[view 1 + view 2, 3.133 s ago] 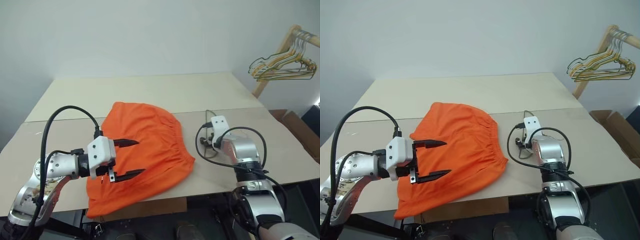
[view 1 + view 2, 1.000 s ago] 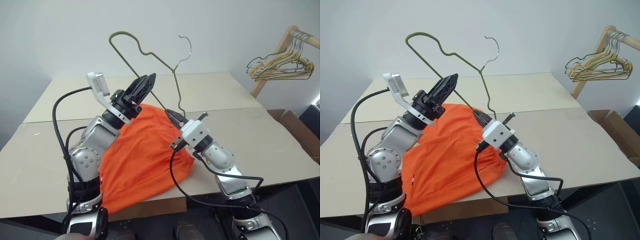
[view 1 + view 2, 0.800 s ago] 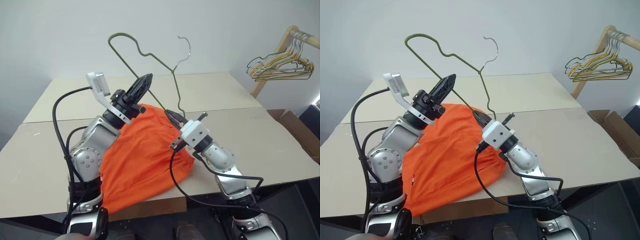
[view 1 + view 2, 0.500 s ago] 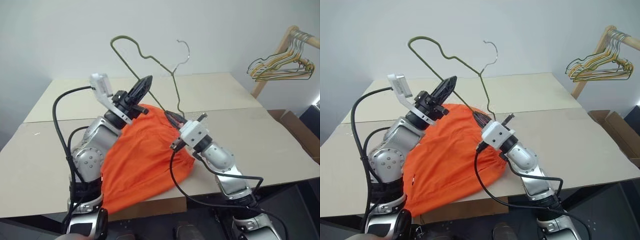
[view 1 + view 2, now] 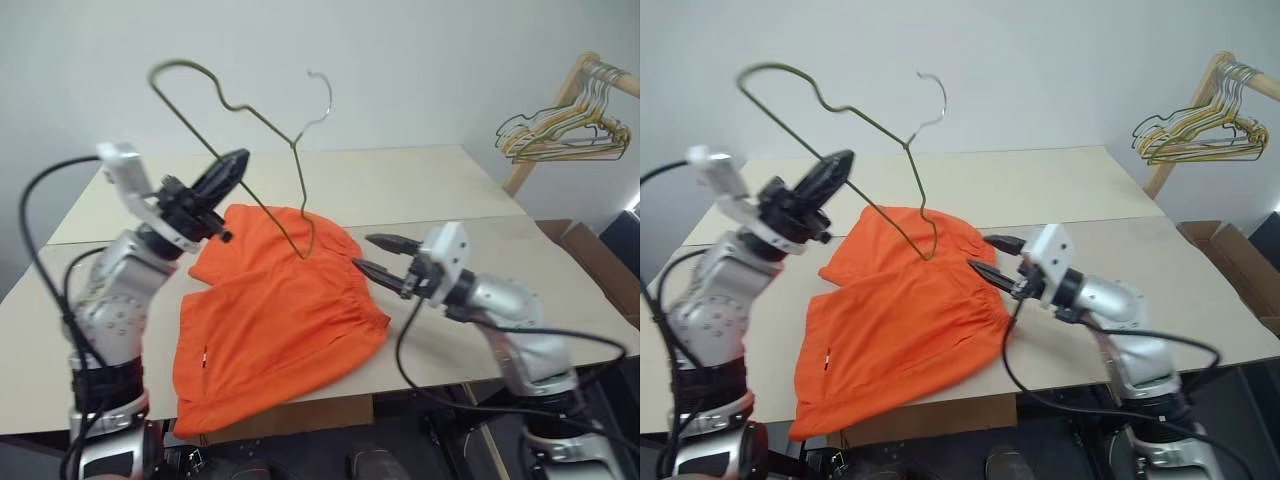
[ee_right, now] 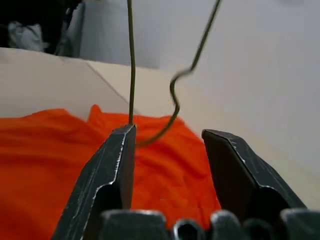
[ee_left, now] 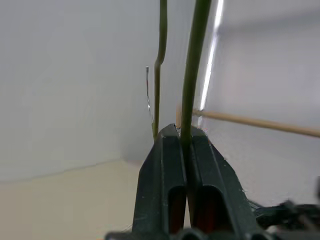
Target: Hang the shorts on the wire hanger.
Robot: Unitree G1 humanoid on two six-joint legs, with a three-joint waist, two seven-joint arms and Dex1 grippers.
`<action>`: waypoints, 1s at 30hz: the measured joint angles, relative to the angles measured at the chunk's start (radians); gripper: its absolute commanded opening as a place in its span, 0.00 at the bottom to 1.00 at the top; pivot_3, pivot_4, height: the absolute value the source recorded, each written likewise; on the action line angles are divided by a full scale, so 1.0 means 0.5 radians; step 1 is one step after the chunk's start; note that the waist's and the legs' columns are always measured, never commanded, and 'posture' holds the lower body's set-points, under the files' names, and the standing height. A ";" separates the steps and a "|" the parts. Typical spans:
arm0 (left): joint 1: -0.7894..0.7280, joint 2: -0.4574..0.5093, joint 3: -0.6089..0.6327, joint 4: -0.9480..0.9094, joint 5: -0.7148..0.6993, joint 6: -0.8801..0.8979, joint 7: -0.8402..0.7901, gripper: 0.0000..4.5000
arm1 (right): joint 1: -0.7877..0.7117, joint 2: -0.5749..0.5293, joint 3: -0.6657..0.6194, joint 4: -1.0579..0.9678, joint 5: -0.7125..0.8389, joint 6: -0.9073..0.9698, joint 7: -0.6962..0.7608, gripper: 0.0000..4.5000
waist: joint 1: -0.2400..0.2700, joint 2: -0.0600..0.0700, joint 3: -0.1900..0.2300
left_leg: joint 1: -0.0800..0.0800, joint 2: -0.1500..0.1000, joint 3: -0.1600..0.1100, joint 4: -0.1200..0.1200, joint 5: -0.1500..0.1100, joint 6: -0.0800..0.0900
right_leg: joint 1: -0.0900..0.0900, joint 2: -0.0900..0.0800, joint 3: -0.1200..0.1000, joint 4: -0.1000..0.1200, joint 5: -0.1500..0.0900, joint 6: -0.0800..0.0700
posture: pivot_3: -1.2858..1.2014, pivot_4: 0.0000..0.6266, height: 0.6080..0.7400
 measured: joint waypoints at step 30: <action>0.042 0.026 0.068 -0.034 -0.471 0.089 -0.523 0.00 | -0.817 0.143 0.148 0.516 0.682 1.310 0.762 0.99 | 0.038 0.001 0.000 | -0.007 0.002 -0.003 0.001 0.000 0.000 | -0.002 0.002 -0.006 -0.006 0.003 -0.001 | 0.48 0.00 1.00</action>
